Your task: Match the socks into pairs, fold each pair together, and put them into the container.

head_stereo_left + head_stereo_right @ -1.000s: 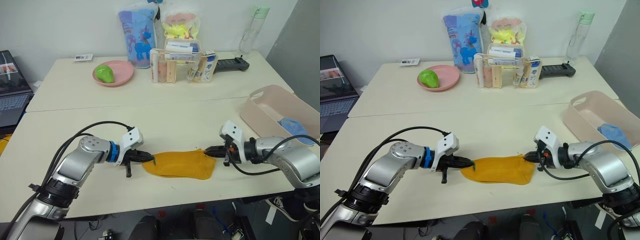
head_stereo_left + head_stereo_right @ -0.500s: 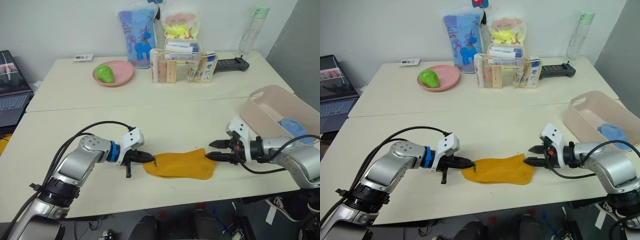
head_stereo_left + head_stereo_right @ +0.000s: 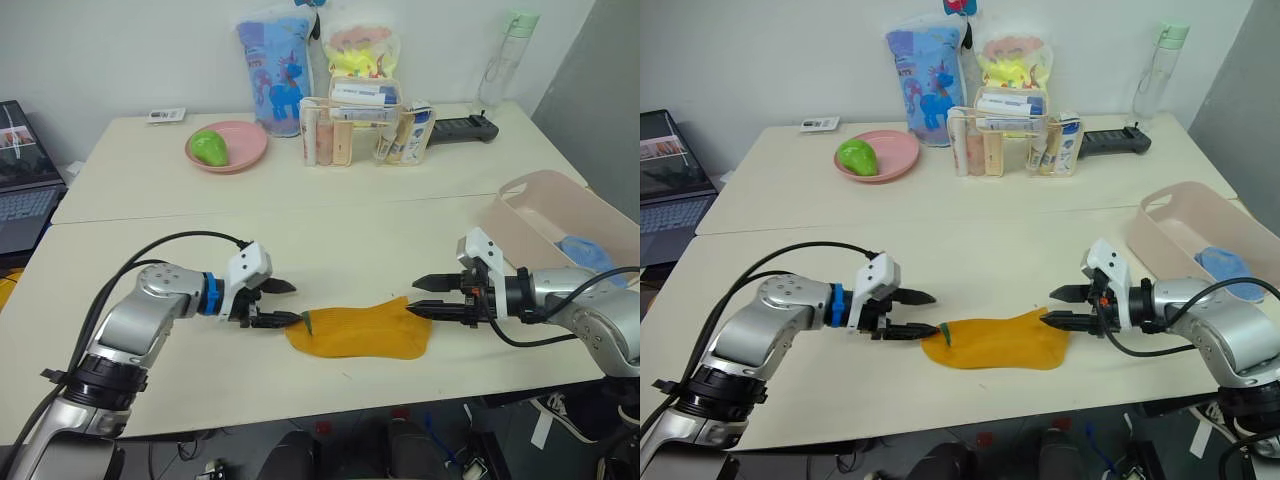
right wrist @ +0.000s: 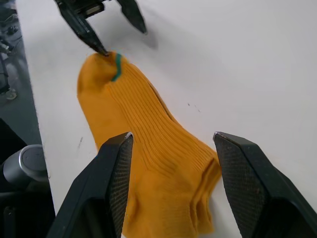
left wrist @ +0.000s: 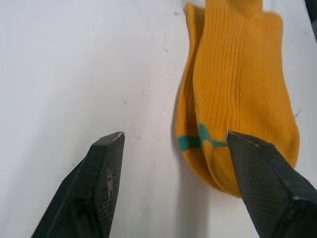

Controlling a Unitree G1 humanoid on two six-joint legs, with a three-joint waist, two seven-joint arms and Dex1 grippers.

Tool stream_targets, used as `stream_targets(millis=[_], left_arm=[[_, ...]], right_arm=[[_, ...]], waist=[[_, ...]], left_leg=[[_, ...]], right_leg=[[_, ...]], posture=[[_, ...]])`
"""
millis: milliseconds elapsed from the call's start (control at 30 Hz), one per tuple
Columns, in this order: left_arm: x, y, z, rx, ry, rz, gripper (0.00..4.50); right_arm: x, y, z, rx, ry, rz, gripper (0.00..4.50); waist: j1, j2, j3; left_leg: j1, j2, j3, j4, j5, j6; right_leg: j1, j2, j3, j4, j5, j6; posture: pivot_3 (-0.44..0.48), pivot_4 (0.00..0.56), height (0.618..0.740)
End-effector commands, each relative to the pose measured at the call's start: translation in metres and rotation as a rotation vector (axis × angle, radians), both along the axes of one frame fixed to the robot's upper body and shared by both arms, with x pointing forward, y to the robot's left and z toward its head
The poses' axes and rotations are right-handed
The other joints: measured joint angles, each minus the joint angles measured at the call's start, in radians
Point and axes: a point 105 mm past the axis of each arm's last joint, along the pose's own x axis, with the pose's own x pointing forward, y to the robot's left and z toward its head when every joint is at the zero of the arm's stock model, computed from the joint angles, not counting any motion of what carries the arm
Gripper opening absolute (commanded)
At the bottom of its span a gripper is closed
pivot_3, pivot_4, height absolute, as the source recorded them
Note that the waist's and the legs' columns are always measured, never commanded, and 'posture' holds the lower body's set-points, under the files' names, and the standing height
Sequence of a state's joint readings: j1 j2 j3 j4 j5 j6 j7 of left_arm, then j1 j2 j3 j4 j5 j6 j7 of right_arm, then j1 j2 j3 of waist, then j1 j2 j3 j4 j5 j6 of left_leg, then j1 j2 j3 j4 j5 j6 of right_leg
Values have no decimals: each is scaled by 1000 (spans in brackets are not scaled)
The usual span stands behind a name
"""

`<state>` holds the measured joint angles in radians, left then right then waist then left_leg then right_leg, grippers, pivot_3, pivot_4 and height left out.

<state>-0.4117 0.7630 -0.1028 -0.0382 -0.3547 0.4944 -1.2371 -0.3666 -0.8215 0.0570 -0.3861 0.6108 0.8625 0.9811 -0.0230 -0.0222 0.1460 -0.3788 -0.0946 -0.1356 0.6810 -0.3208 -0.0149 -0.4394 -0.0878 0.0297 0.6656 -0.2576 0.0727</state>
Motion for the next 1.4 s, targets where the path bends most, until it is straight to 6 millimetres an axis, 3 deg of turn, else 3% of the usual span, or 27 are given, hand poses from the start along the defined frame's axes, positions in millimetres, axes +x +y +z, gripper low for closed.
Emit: stream_targets(millis=[33,100,133,233,400,500,600,733,1000,1167,1267,1400], left_arm=[[0,-2,27,-38,-90,-48,3225],[-5,-11,36,-67,-132,-107,3225],[-9,-18,36,-66,-161,-147,3251],[-16,-31,29,-52,-210,-206,2635],[-31,-48,9,-46,-213,-309,1042],[-30,-46,-15,31,-232,-308,49],[-26,-42,-30,73,-245,-279,49],[-22,-29,-48,103,-239,-224,49],[-22,-15,-47,75,-234,-190,49],[-29,-25,-29,-16,-241,-205,49],[-37,-30,-26,-21,-247,-245,49],[-42,-28,-45,112,-264,-277,49]], right_arm=[[-7,13,11,17,-69,63,2810],[-6,23,12,17,-129,84,2810],[-4,27,12,23,-168,91,2622],[-1,35,8,21,-245,111,1838],[1,43,-21,-25,-285,149,94],[3,41,-41,-39,-272,142,0],[3,35,-58,-81,-269,139,0],[5,10,-87,-227,-276,124,0],[1,-14,-75,-204,-250,108,0],[-9,-10,-54,-120,-252,140,0],[-14,4,-42,-61,-253,163,0],[-25,21,-60,-116,-221,232,0]], waist=[[0,0,0],[-1,0,0],[-3,0,0],[-3,0,0],[-3,0,0],[-3,0,0],[-2,0,0],[-3,0,0],[6,0,-1],[6,0,0],[6,0,-1],[6,0,0]], left_leg=[[0,0,0,0,0,0],[0,0,0,0,0,0],[0,0,0,0,0,0],[0,0,0,0,0,0],[1,0,0,0,0,0],[1,0,1,0,0,0],[0,0,1,0,0,0],[1,0,1,0,0,0],[5,0,0,0,0,0],[6,0,0,-1,0,0],[6,0,0,-1,0,0],[7,0,1,-1,0,0]], right_leg=[[0,0,0,0,0,0],[0,0,0,0,0,0],[0,0,0,0,0,0],[0,0,0,0,0,0],[0,0,0,0,0,0],[0,0,0,0,0,0],[0,0,0,0,0,0],[0,0,0,0,0,0],[6,0,0,-1,0,0],[7,0,1,-1,0,0],[7,0,1,-1,0,0],[8,1,1,-1,0,0]], posture=[[0,150,740],[0,150,740],[0,150,740],[0,150,740],[0,150,740],[0,150,740],[0,150,740],[0,150,740],[0,150,740],[0,150,740],[0,150,740],[0,150,740]])
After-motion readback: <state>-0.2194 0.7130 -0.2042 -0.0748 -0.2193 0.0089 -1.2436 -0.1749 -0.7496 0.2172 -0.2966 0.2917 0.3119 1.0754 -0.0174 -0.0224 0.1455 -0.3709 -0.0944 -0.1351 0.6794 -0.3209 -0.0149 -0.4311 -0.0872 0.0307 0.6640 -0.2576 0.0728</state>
